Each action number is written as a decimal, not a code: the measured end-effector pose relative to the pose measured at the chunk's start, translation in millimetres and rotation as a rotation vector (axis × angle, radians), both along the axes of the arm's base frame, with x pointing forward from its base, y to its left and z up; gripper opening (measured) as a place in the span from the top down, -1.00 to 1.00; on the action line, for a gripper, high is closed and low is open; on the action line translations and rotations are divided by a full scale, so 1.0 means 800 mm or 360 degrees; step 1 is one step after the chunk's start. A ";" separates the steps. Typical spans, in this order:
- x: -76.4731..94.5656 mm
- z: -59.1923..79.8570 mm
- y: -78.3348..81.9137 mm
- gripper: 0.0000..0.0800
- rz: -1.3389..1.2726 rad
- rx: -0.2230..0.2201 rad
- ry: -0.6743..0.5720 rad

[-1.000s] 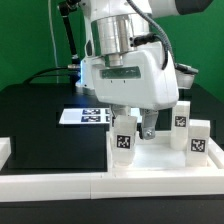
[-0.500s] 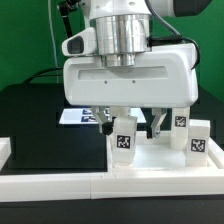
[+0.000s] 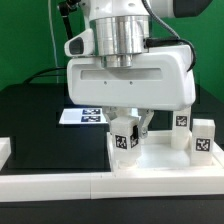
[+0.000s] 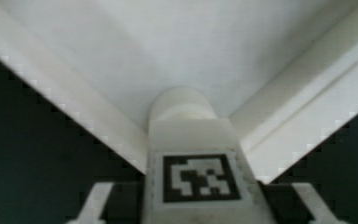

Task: Assemble square table

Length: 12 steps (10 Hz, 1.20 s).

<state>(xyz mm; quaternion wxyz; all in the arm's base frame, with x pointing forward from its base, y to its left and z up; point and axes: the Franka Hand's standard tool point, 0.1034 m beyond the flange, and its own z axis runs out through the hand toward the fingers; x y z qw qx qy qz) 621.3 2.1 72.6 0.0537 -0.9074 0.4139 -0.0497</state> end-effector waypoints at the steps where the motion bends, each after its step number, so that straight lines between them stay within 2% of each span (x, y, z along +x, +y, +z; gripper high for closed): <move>1: 0.001 0.001 -0.002 0.28 -0.0231 0.0045 0.0026; 2: 0.002 0.001 -0.005 0.28 -0.0390 0.0070 0.0039; 6: 0.001 -0.001 -0.003 0.27 -0.1269 0.0297 0.0113; 9: 0.001 -0.001 -0.002 0.27 -0.1243 0.0289 0.0105; 10: 0.001 -0.001 -0.001 -0.38 -0.1127 0.0263 0.0088; 11: 0.005 0.000 0.003 -0.38 -0.0892 0.0219 0.0043; 12: 0.007 0.001 0.006 -0.55 -0.0562 0.0156 -0.0012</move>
Offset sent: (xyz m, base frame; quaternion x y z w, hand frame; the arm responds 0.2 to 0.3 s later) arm 0.0014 -0.0016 -0.0043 -0.0158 -0.0326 0.4101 0.9113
